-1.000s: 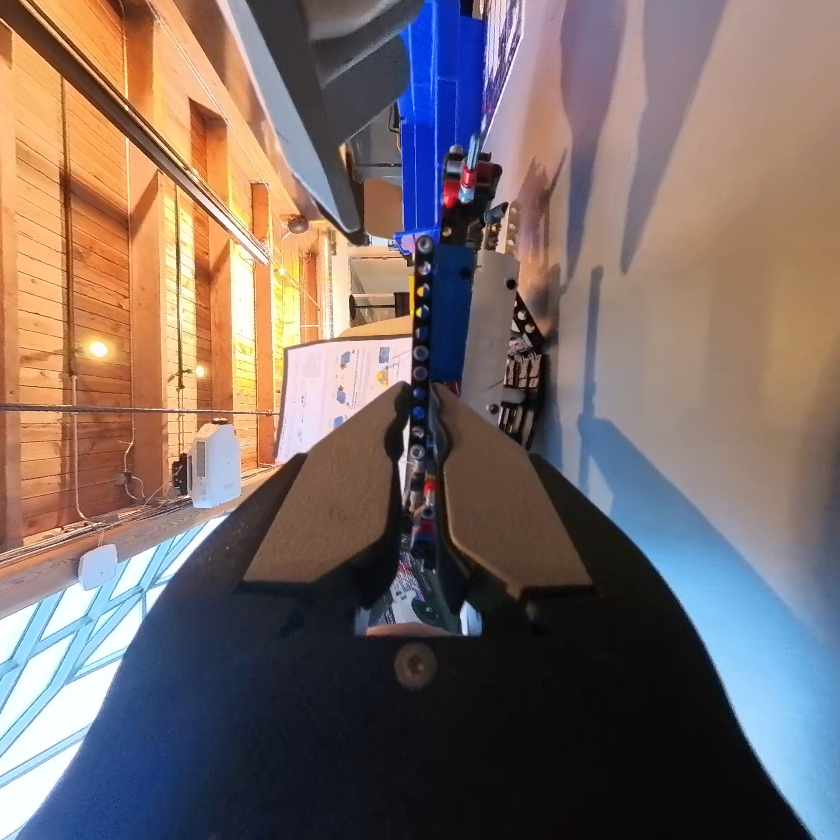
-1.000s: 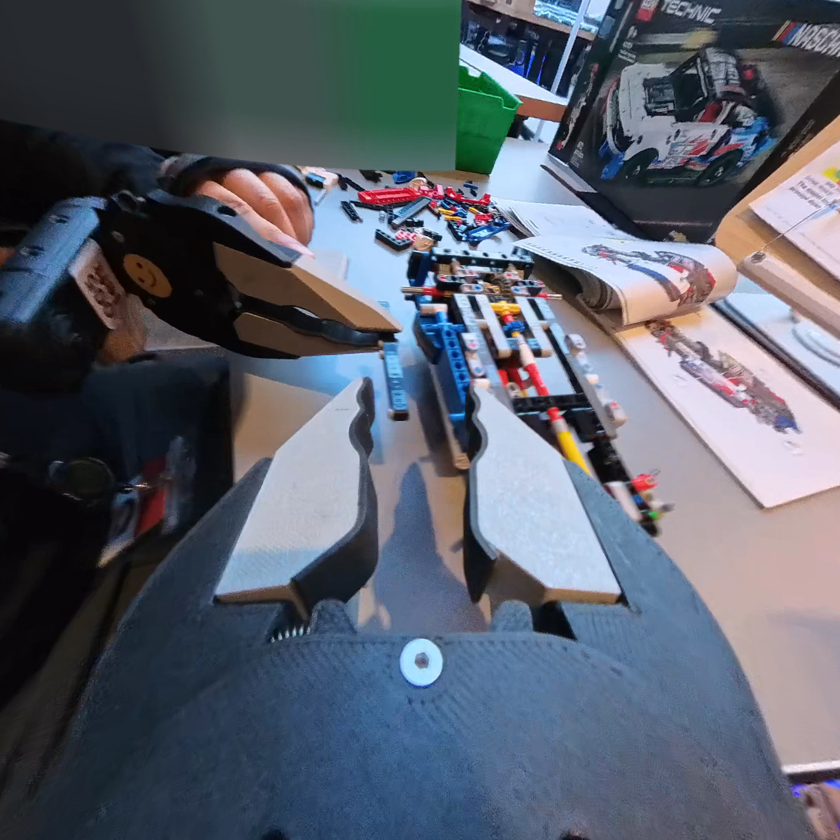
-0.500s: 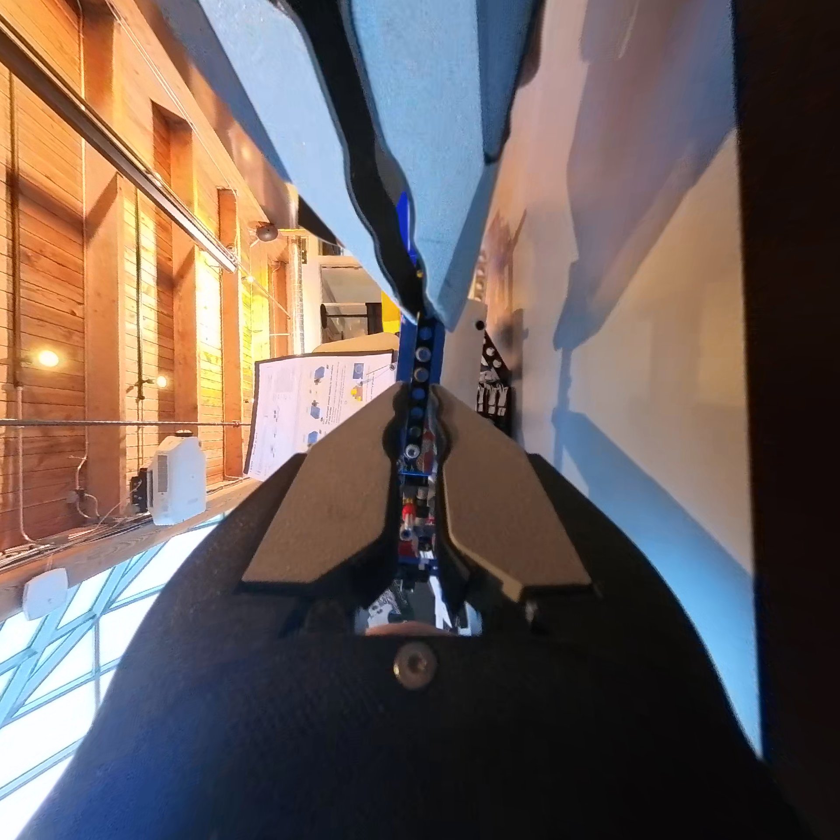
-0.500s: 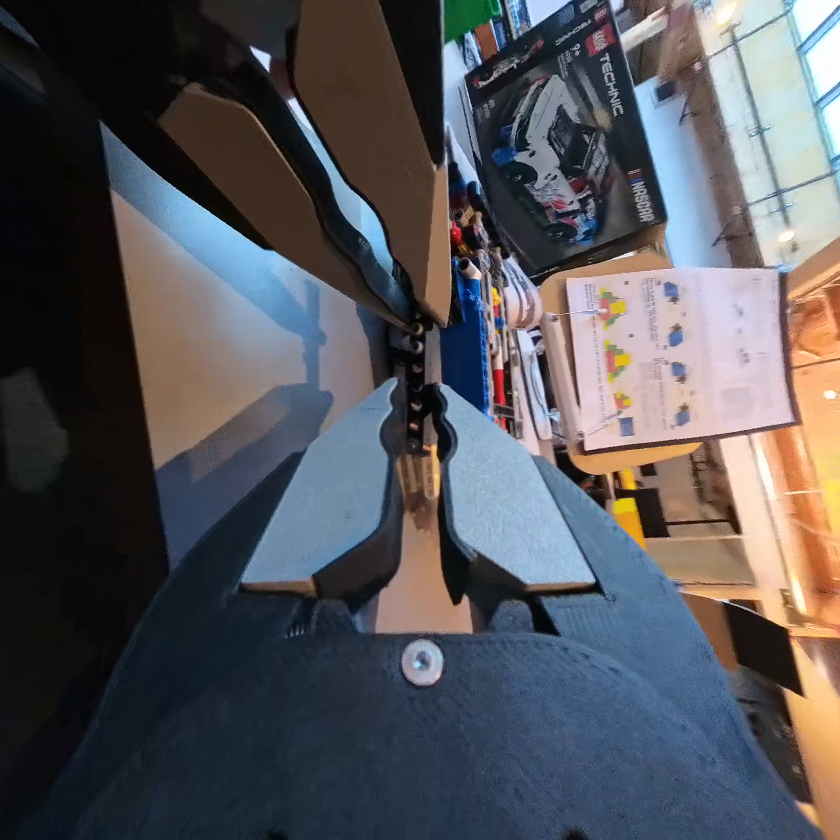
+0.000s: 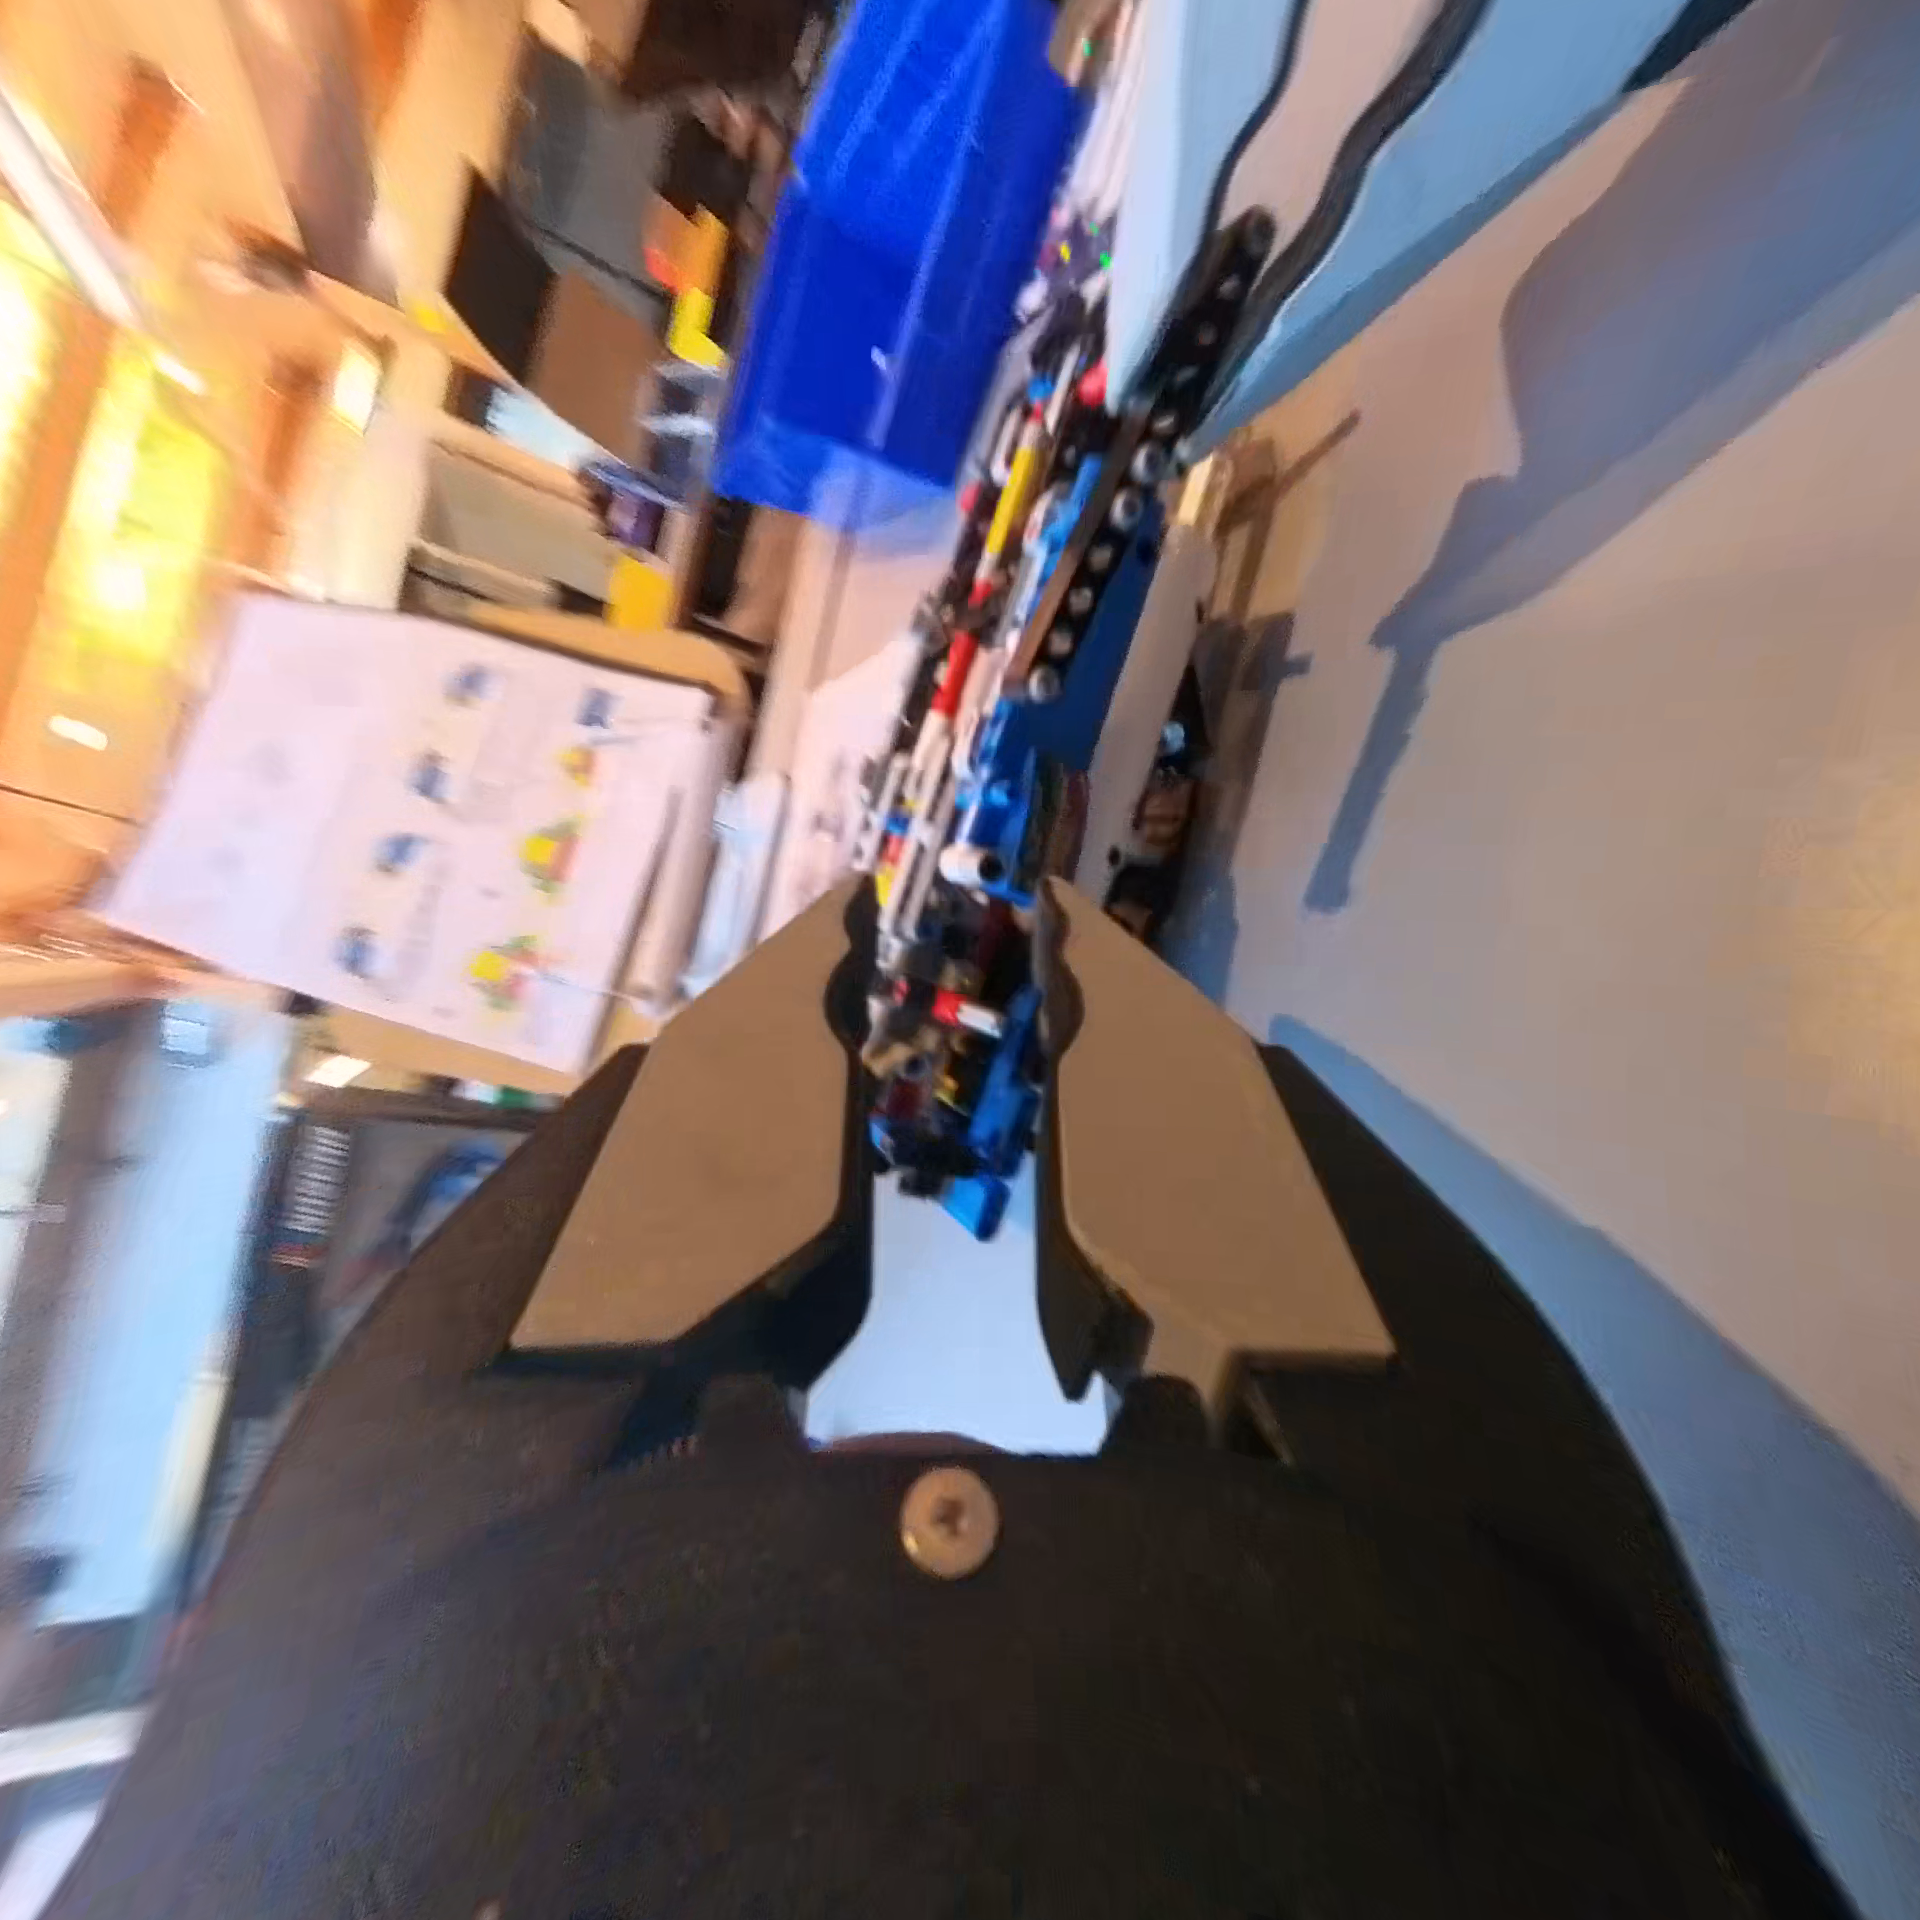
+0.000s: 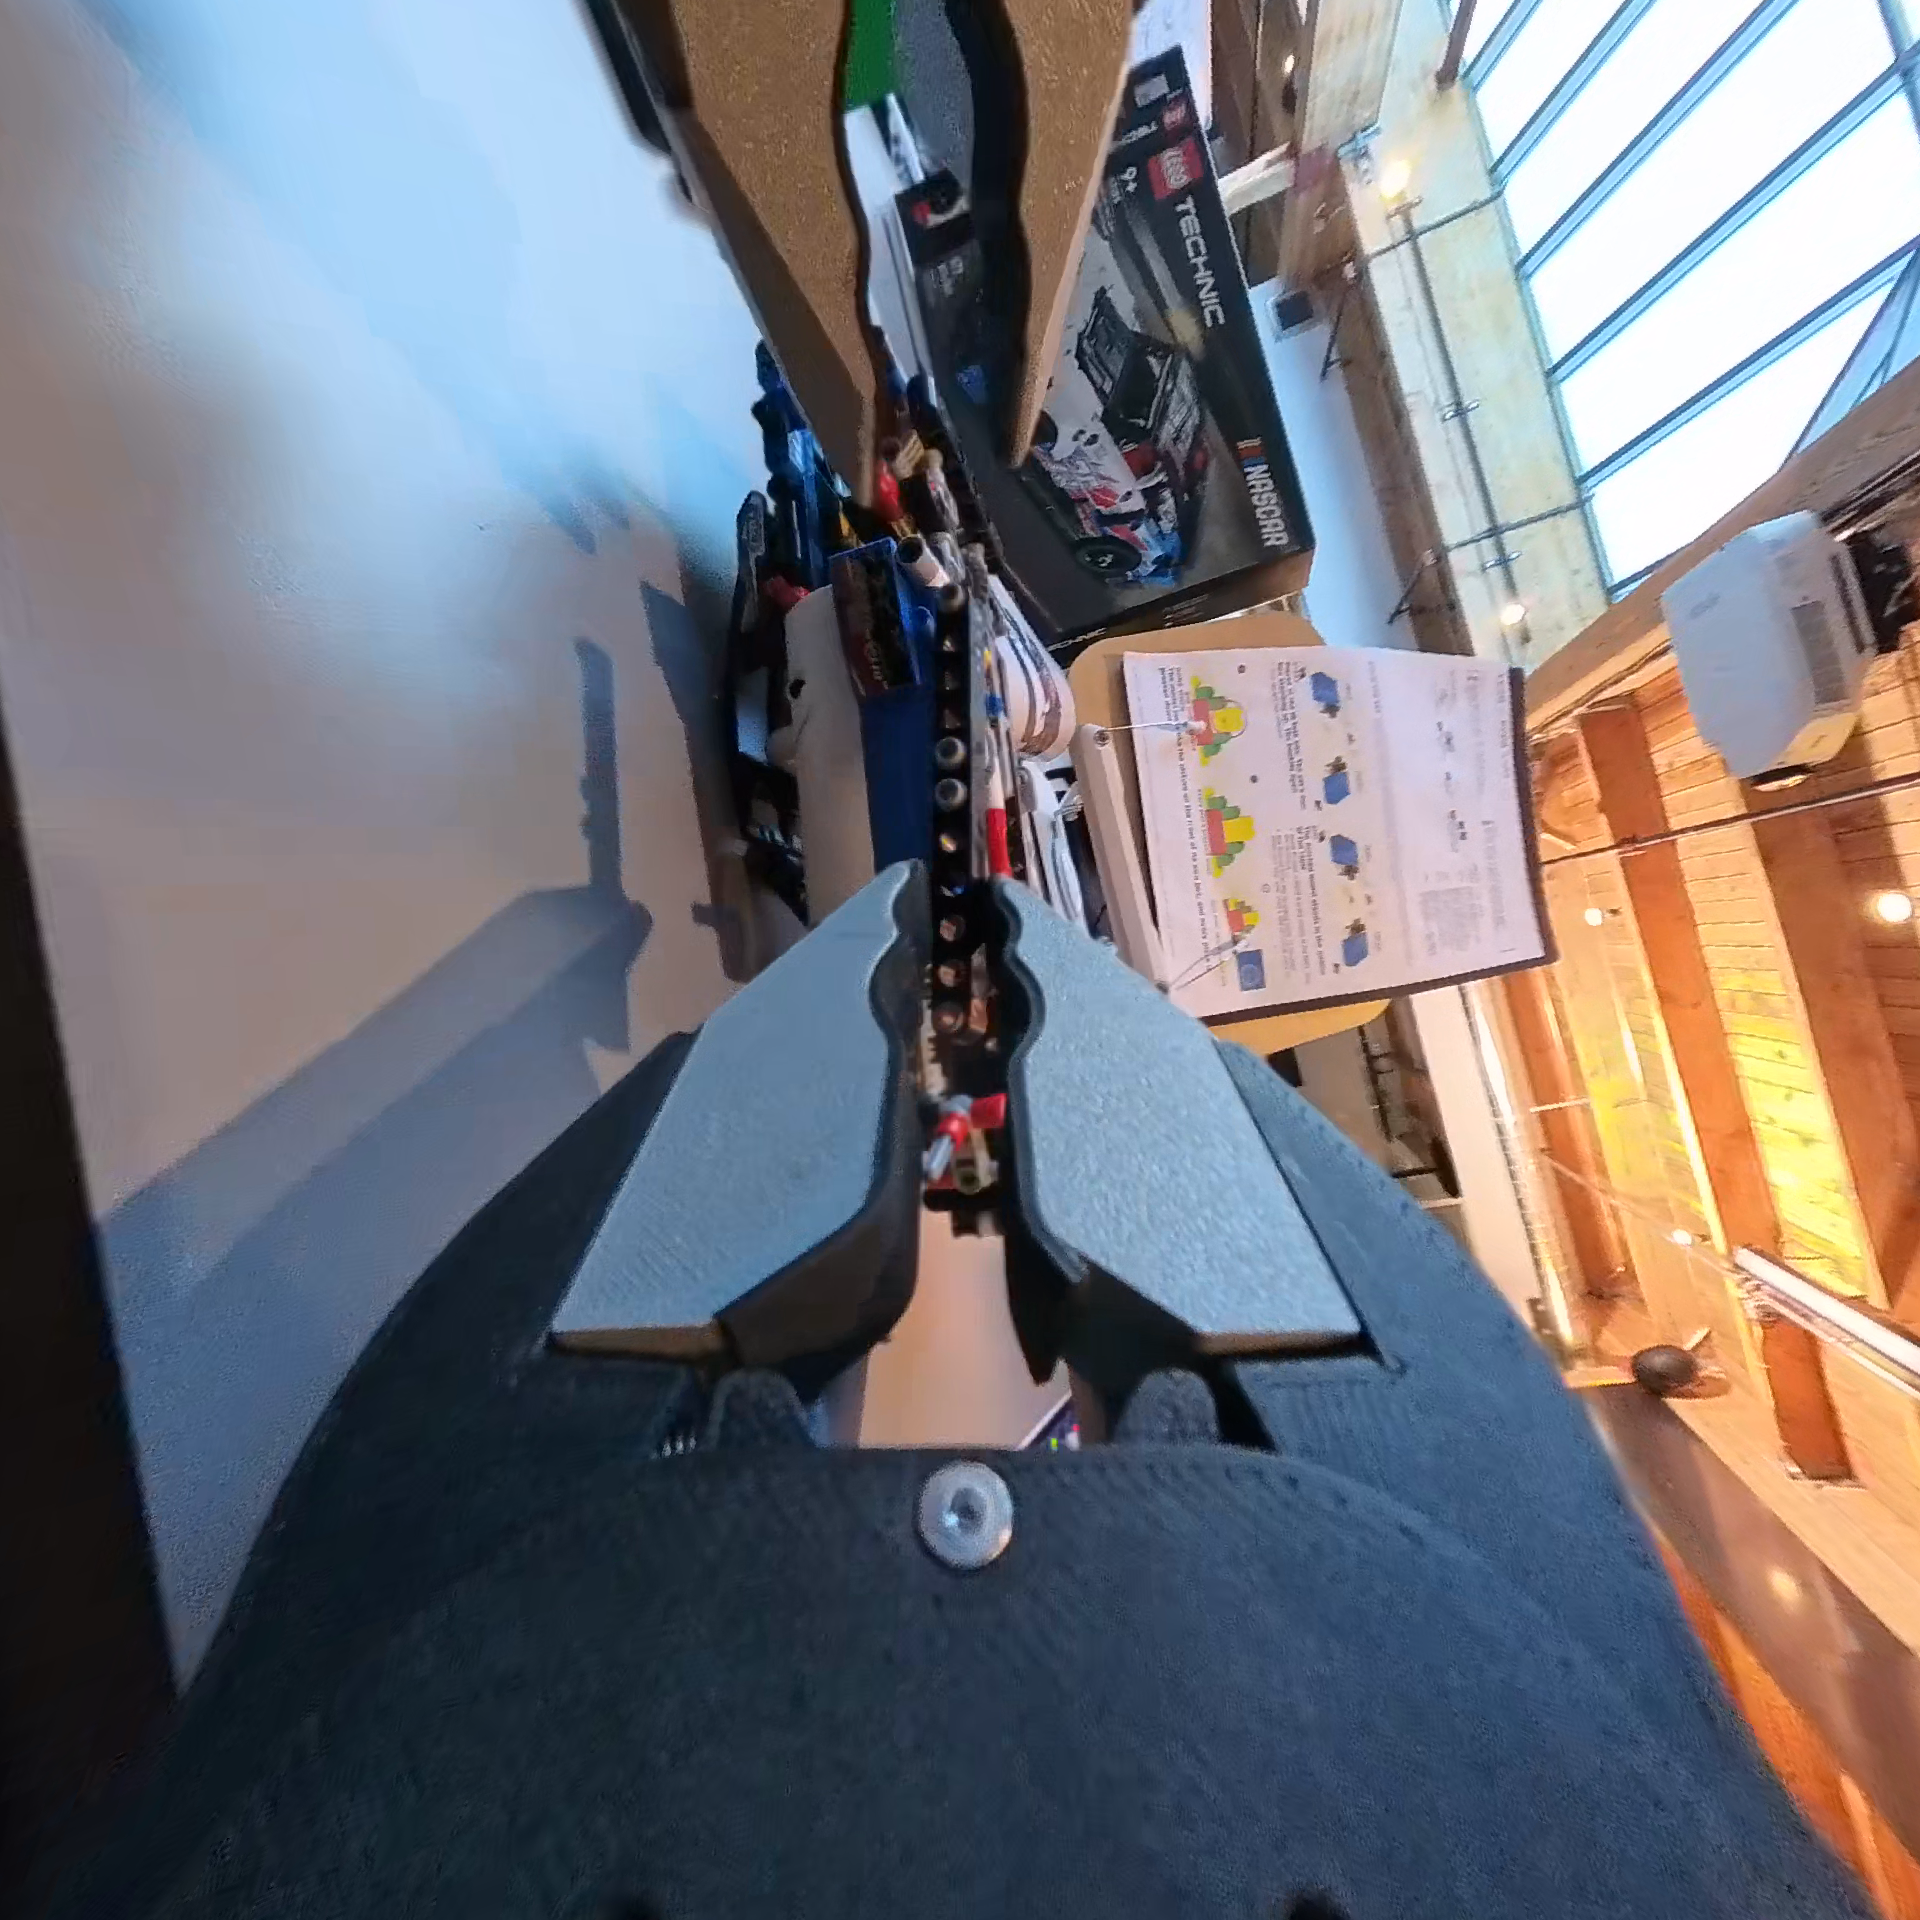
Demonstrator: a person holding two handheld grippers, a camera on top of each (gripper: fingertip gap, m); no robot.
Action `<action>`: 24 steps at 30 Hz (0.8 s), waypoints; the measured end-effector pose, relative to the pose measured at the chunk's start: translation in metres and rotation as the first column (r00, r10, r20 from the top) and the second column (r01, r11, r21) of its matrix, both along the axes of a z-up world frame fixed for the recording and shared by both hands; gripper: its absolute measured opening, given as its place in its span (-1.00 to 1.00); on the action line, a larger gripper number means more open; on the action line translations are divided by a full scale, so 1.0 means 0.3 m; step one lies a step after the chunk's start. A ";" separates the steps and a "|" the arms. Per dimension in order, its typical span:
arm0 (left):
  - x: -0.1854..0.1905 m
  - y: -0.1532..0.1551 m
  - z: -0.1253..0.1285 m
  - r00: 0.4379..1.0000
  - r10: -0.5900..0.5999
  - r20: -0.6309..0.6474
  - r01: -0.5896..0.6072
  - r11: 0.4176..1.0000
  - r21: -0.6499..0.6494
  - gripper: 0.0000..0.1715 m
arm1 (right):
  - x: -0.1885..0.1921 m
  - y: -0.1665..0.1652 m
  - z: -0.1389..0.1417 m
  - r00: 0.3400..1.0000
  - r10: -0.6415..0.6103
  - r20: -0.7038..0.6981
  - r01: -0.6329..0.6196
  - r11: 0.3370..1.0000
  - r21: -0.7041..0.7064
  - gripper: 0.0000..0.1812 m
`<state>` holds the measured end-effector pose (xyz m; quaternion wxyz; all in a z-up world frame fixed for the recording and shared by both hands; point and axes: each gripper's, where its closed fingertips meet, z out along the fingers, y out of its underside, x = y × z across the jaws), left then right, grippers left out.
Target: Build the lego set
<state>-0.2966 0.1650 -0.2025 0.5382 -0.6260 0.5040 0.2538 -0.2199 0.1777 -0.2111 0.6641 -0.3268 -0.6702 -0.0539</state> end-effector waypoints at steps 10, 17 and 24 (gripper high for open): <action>0.008 0.044 -0.091 0.990 -0.016 0.138 0.062 0.940 -0.334 -0.42 | -0.036 0.003 0.002 1.000 0.030 -0.003 -0.029 0.992 0.124 -0.92; 0.019 0.056 -0.083 0.970 -0.024 0.242 0.121 0.912 -0.391 -0.47 | -0.066 -0.002 -0.019 0.998 0.059 0.013 -0.061 0.989 0.134 -0.92; 0.003 0.078 -0.075 0.968 -0.002 0.250 0.109 0.903 -0.416 -0.59 | -0.070 0.004 -0.036 0.997 0.070 0.021 -0.071 0.996 0.044 -0.92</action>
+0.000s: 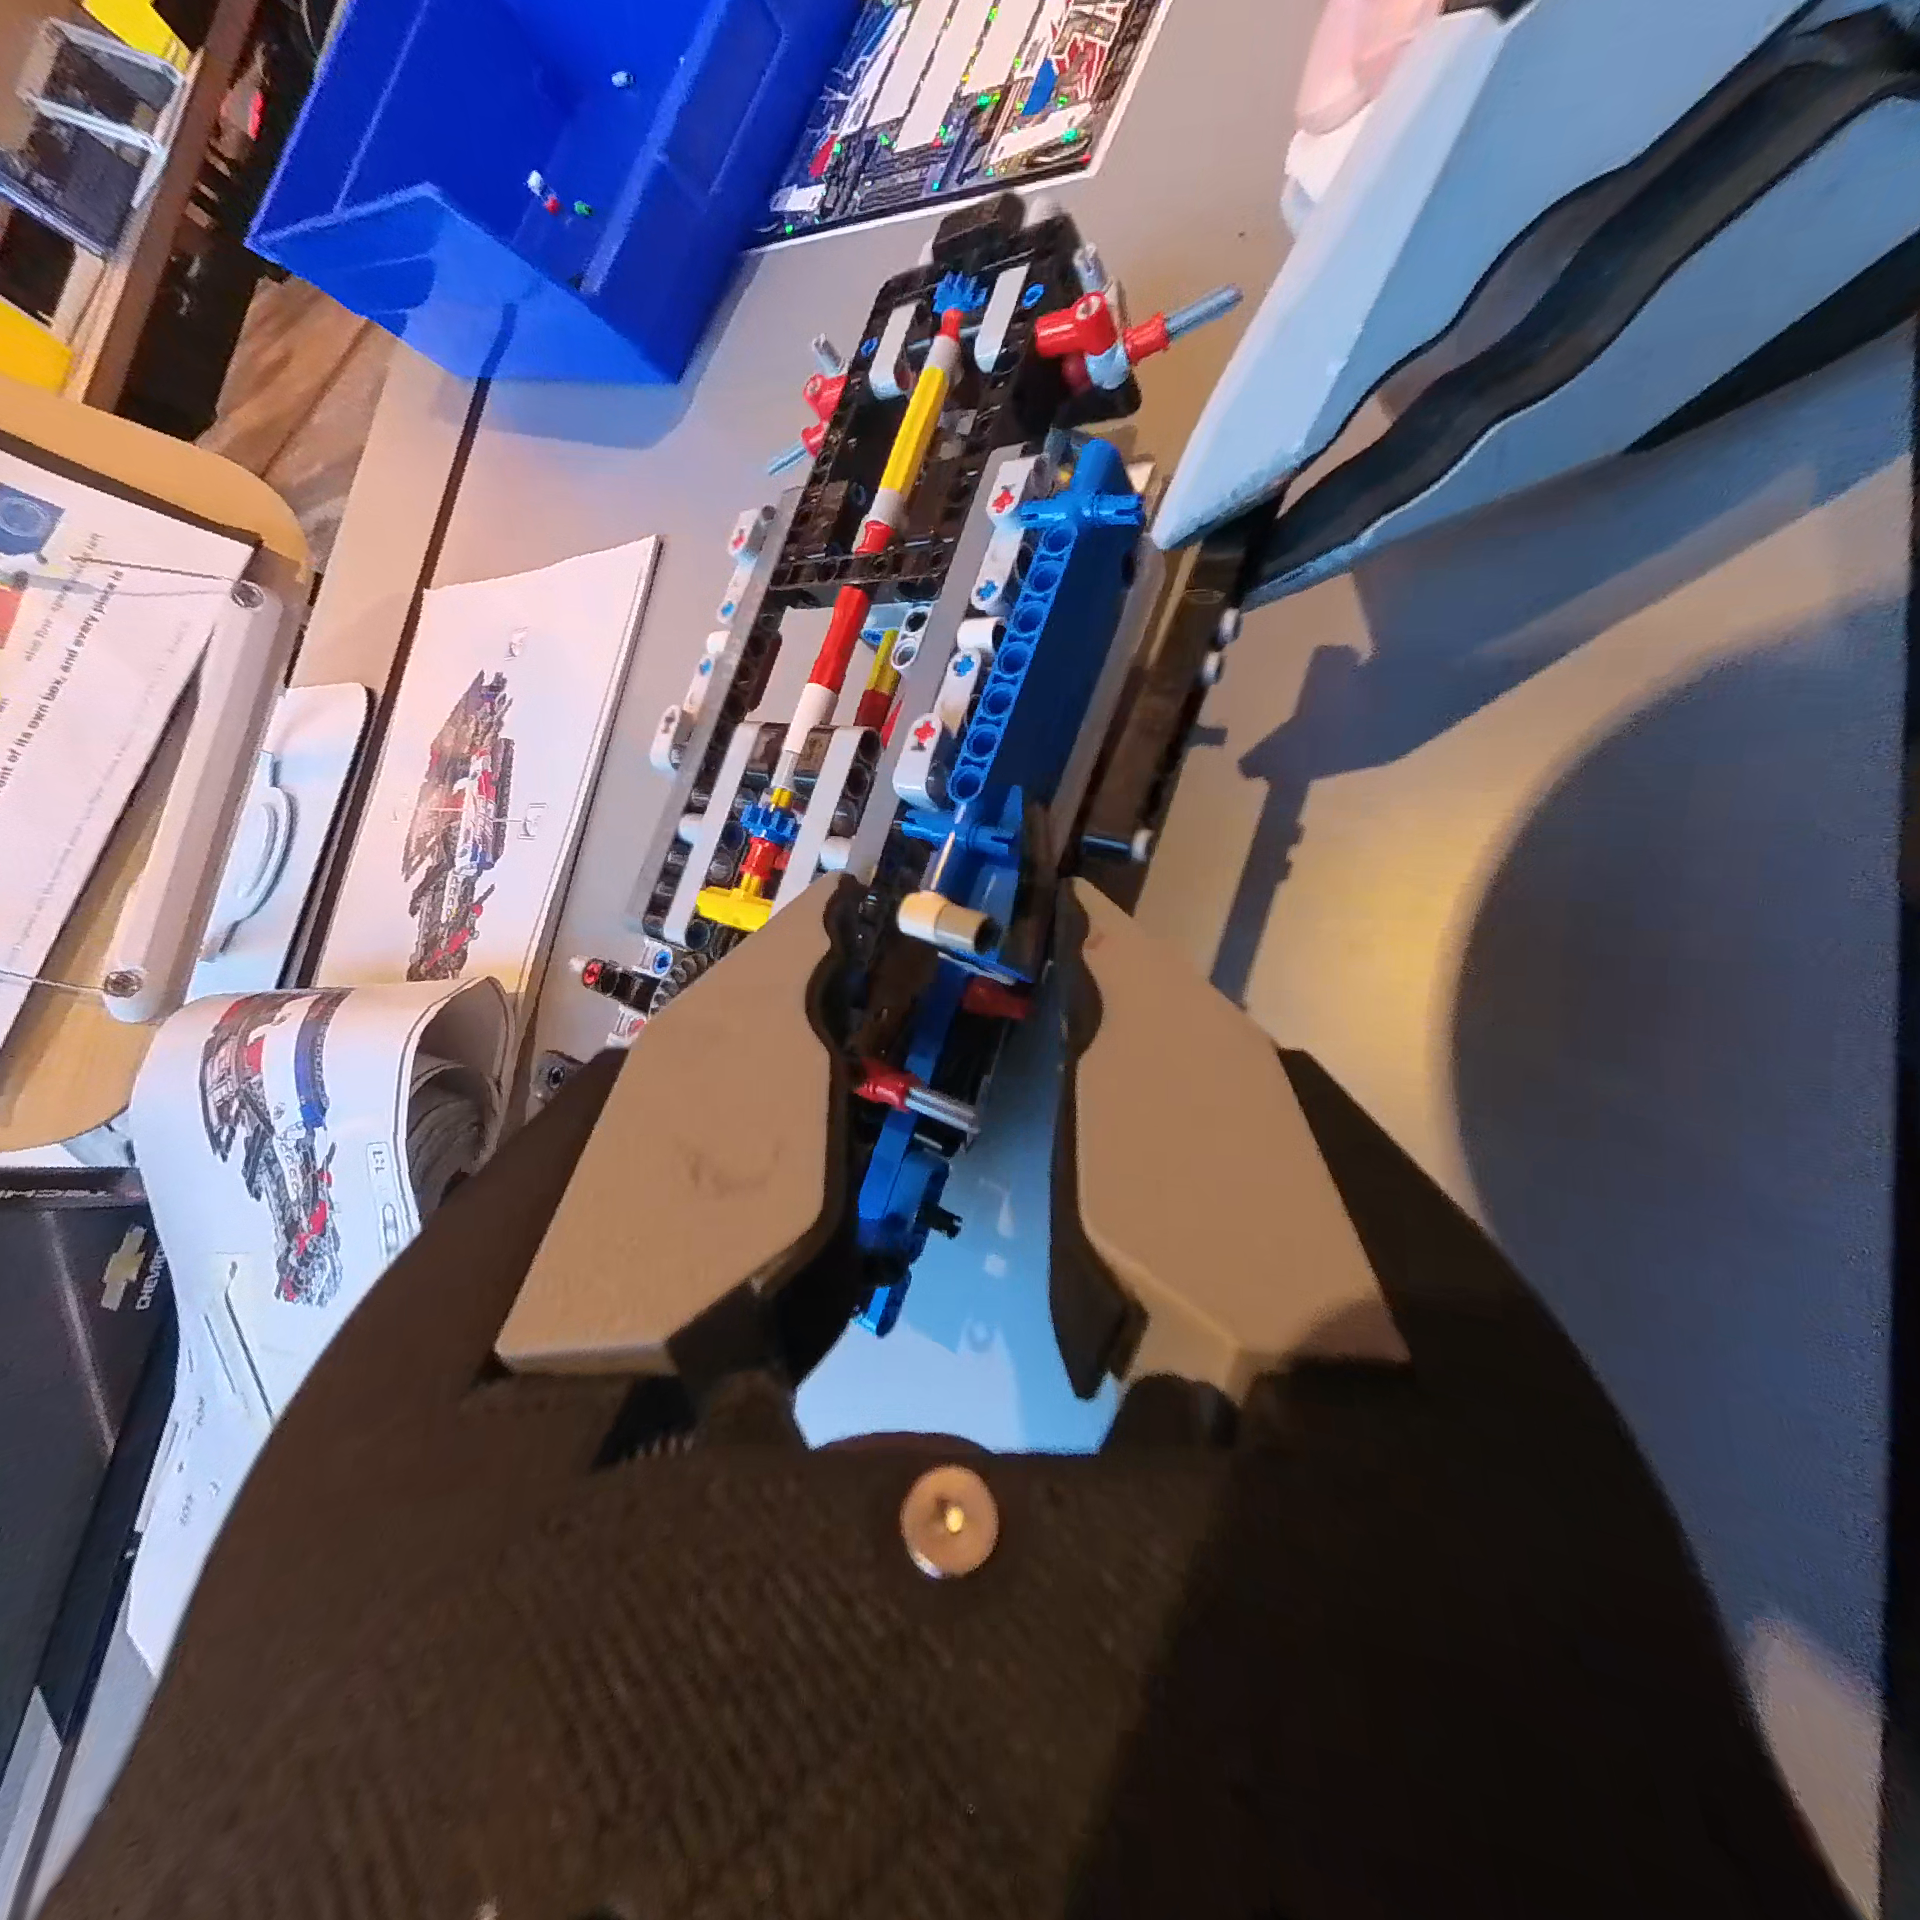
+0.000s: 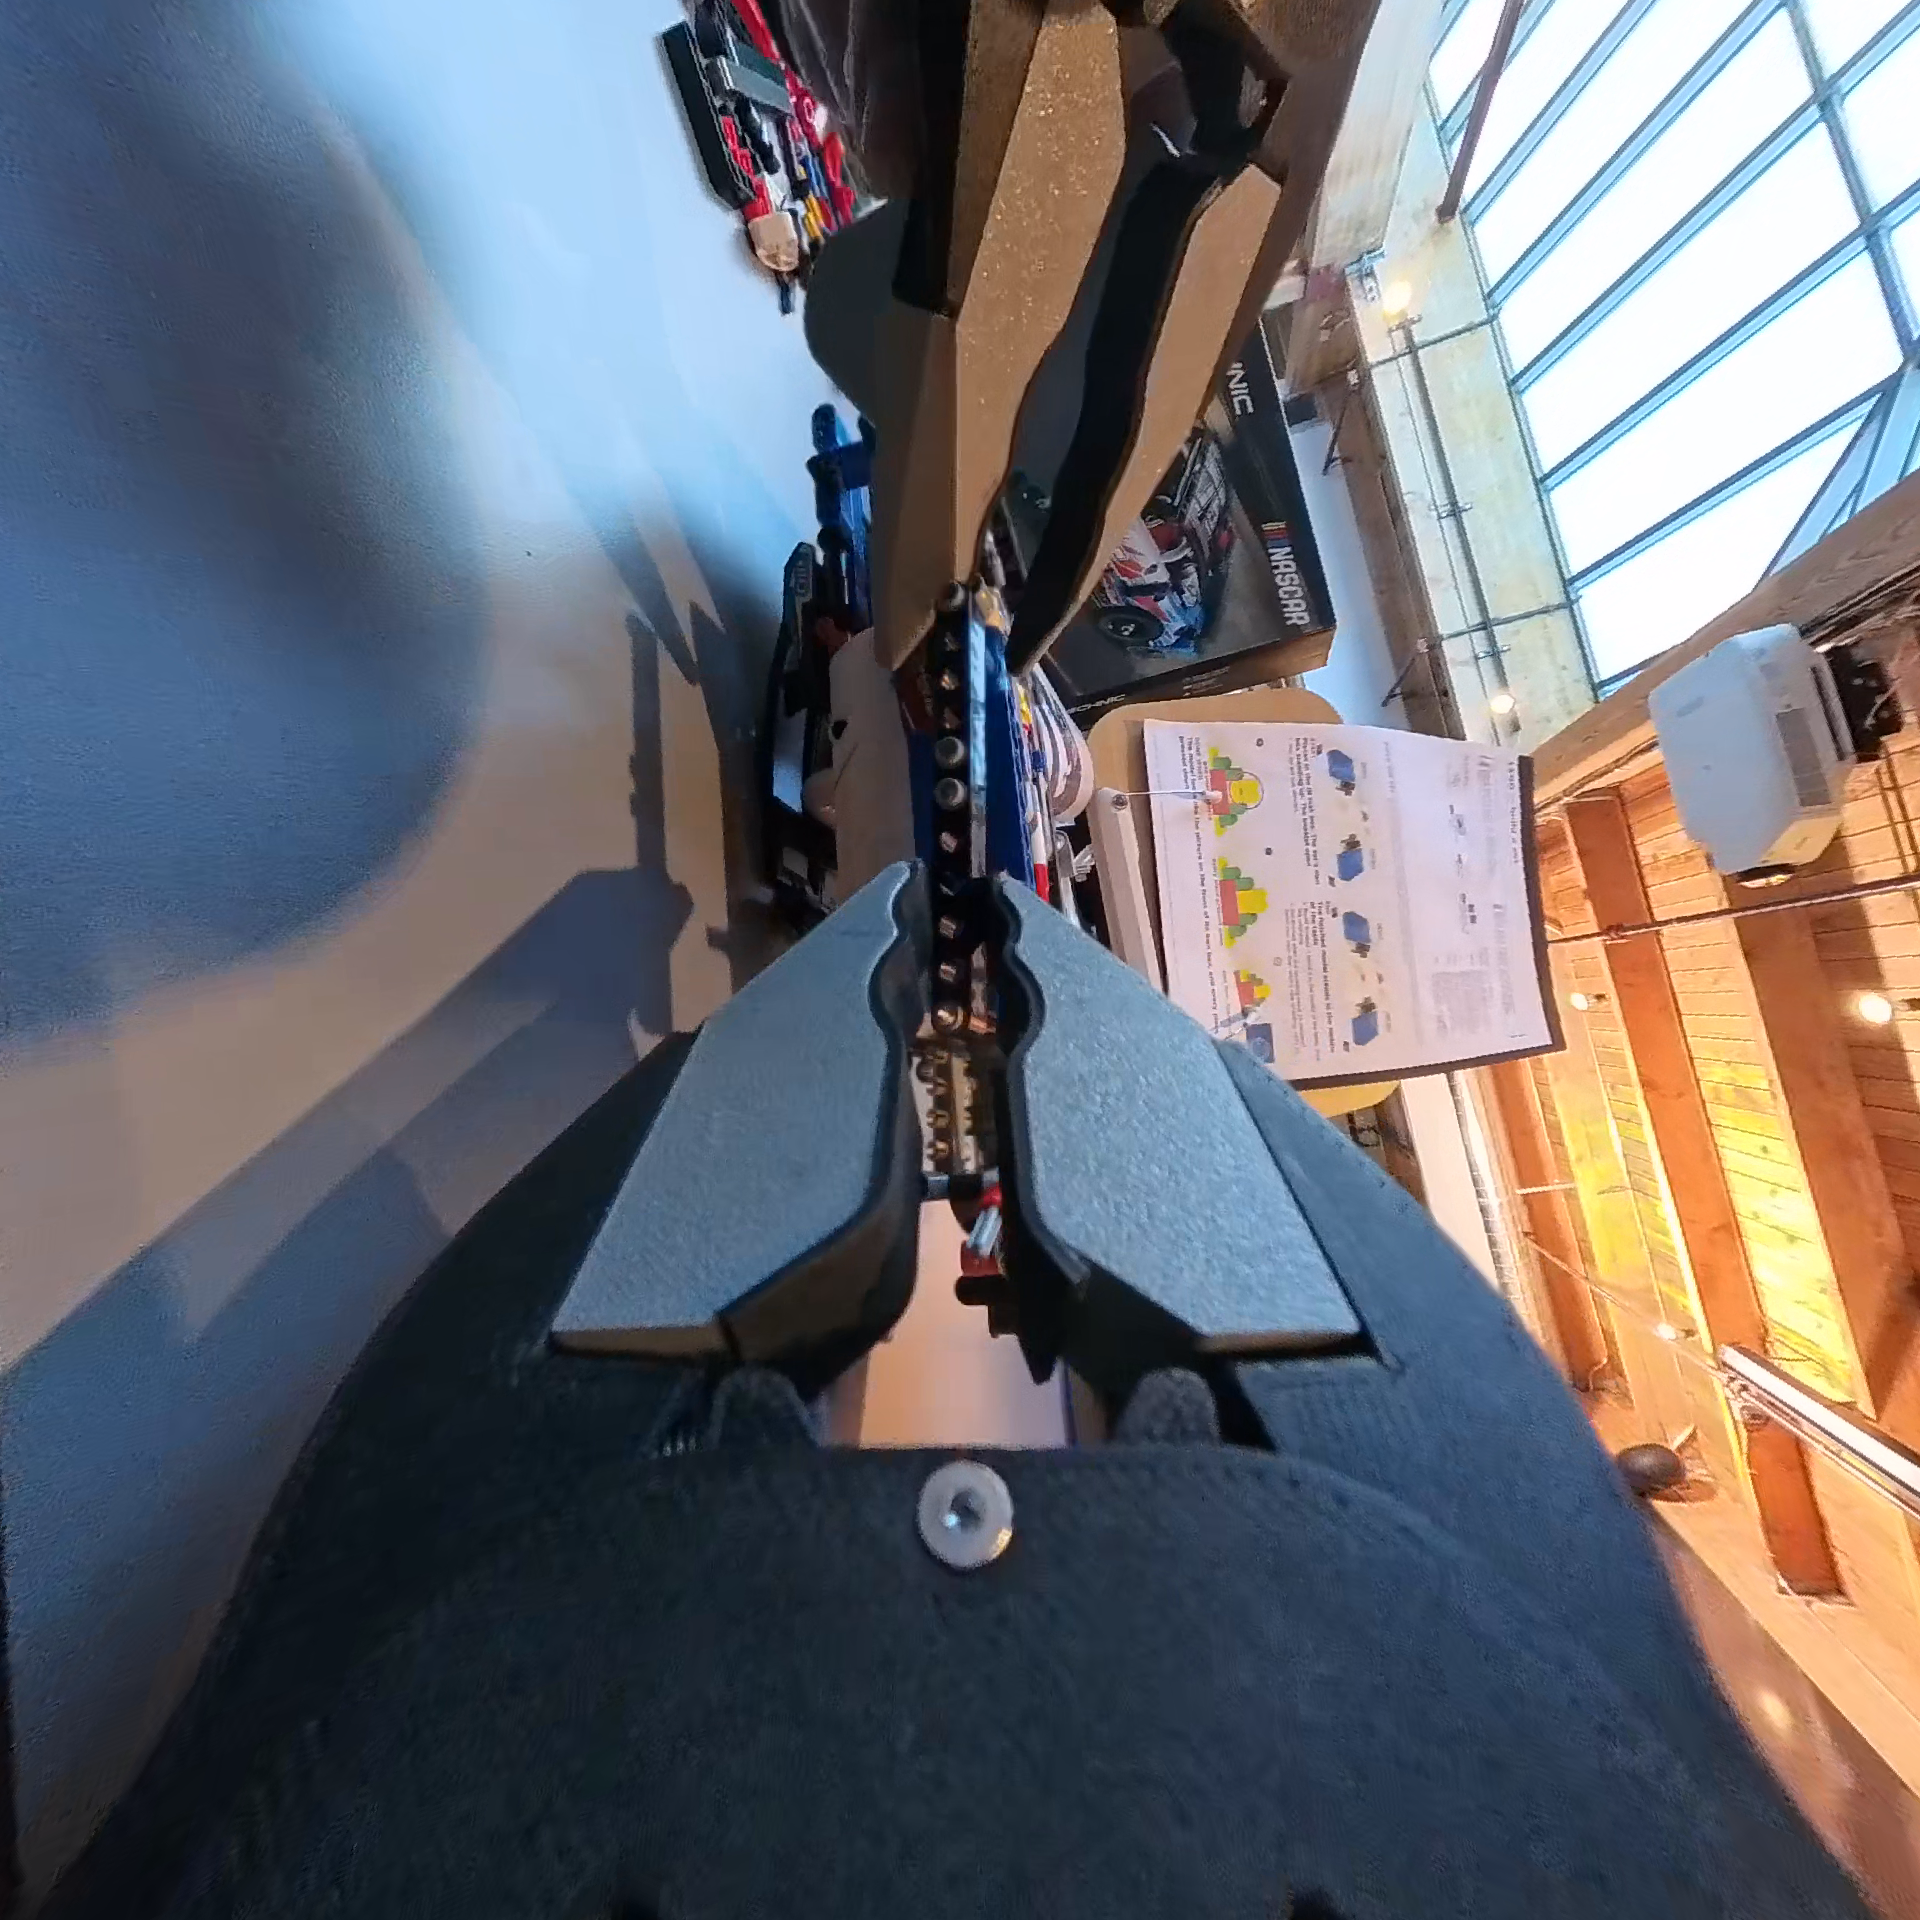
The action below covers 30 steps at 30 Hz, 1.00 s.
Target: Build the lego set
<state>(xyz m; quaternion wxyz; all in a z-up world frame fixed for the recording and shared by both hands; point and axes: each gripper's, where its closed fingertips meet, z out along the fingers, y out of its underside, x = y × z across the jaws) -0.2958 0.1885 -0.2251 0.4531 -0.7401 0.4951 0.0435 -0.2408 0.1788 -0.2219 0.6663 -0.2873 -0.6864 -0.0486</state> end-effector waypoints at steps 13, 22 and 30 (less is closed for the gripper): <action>-0.060 -0.027 0.010 0.998 0.054 -0.027 -0.055 0.998 -0.034 -0.70 | -0.003 0.001 -0.014 1.000 -0.012 0.019 0.012 1.000 0.022 -0.92; -0.061 -0.008 -0.049 0.999 0.049 0.006 -0.048 0.995 -0.091 -0.82 | -0.001 0.012 -0.015 0.999 -0.028 0.019 0.027 1.000 0.012 -0.91; -0.046 0.000 -0.037 0.994 0.081 0.080 -0.071 0.990 -0.120 -0.84 | 0.009 0.044 -0.001 0.998 -0.063 -0.008 0.062 0.998 -0.032 -0.91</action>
